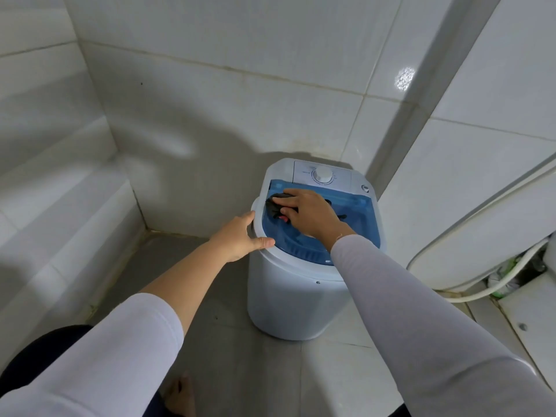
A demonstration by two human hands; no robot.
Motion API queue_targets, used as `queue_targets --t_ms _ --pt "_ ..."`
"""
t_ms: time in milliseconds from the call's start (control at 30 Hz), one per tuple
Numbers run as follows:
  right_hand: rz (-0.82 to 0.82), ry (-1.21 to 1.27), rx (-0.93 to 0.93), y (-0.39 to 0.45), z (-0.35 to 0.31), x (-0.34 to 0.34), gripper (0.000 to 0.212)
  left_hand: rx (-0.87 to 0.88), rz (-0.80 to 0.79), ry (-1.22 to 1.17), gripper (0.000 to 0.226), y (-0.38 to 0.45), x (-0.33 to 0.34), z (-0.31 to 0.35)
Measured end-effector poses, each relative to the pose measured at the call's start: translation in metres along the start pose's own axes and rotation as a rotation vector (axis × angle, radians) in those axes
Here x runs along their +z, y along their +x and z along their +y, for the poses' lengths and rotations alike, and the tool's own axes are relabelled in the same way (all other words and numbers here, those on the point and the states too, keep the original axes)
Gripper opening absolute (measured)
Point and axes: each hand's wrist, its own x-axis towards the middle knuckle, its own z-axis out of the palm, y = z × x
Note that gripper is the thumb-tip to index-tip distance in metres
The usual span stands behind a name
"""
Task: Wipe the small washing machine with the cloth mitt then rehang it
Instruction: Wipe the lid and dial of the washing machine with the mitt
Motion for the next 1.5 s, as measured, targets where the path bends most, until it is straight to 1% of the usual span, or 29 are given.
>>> queue_targets --t_ms 133,500,600,833,1000,1067,1167,1267,1333,1400,1500 --pt "0.024 0.021 0.028 -0.014 0.014 -0.006 0.035 0.003 -0.001 -0.042 0.085 0.000 0.000 0.002" --pt "0.069 0.179 0.160 -0.052 0.061 -0.019 0.035 -0.016 -0.002 0.017 0.086 0.002 0.001 0.002" --pt "0.070 0.166 0.203 -0.063 0.076 -0.025 0.035 -0.023 -0.004 0.007 0.087 0.003 0.002 0.001" --pt "0.190 0.338 0.392 -0.090 0.108 -0.030 0.033 -0.035 0.001 0.006 0.088 0.004 0.003 0.001" --pt "0.200 0.410 0.474 -0.098 0.116 -0.043 0.034 -0.031 0.002 -0.006 0.087 0.003 0.003 0.001" --pt "0.232 0.381 0.447 -0.090 0.109 -0.052 0.033 -0.023 0.009 -0.011 0.085 0.002 0.004 0.001" --pt "0.235 0.350 0.330 -0.071 0.080 -0.064 0.034 -0.019 0.016 -0.025 0.083 0.000 0.004 0.002" --pt "0.154 0.309 0.181 -0.049 0.043 -0.065 0.034 -0.021 0.002 -0.033 0.078 0.000 0.003 -0.002" --pt "0.091 0.264 0.095 -0.036 0.021 -0.060 0.034 -0.019 -0.003 -0.024 0.067 0.002 0.000 -0.009" --pt "0.027 0.214 0.023 -0.026 0.002 -0.053 0.034 -0.008 -0.013 -0.014 0.056 0.004 -0.002 -0.015" --pt "-0.043 0.139 -0.047 -0.017 -0.018 -0.040 0.035 0.009 -0.019 -0.021 0.050 0.006 -0.002 -0.020"
